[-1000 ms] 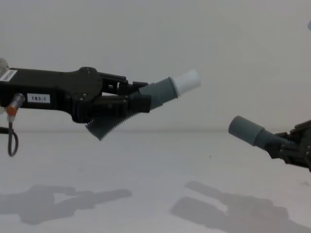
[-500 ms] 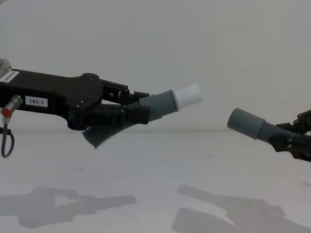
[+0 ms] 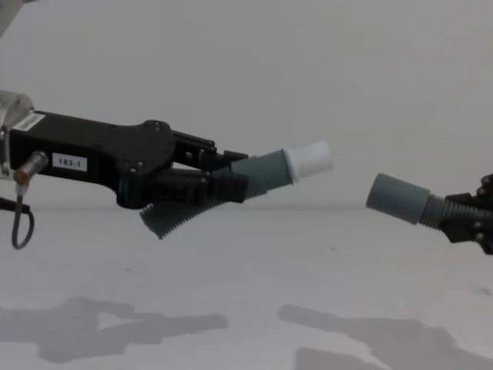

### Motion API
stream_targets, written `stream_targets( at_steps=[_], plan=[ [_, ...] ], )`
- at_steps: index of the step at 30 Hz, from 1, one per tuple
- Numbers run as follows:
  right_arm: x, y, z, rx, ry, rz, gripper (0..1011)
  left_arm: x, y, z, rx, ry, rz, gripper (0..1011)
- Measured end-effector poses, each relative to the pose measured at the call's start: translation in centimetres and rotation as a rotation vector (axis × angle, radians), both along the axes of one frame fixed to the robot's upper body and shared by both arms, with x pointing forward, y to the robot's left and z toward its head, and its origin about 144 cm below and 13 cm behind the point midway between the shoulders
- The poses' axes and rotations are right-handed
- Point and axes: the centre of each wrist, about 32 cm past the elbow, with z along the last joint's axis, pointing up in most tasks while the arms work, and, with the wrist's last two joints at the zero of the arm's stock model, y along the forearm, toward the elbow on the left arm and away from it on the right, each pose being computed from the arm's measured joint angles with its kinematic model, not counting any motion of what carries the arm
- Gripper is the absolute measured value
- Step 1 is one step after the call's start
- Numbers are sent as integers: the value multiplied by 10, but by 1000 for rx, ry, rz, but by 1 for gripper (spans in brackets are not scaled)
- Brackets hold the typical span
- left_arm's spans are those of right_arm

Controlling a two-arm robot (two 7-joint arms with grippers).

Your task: Use both hands to pick up one end of the pipe from the table, align the ends, and insert them.

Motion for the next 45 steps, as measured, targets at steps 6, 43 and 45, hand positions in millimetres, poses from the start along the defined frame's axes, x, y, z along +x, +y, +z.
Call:
stream_targets(
  at_steps=[6,43,45],
  plan=[
    [2,-4,3,-18,-8,36,171,3,-3,1,8,7,-18,327],
    [4,-8,23,-79,-23,130,171,11,-17,17,158,7,-14,327],
    [4,-8,23,-82,-21,132,171,11,-18,17,160,6,-14,327]
  ],
)
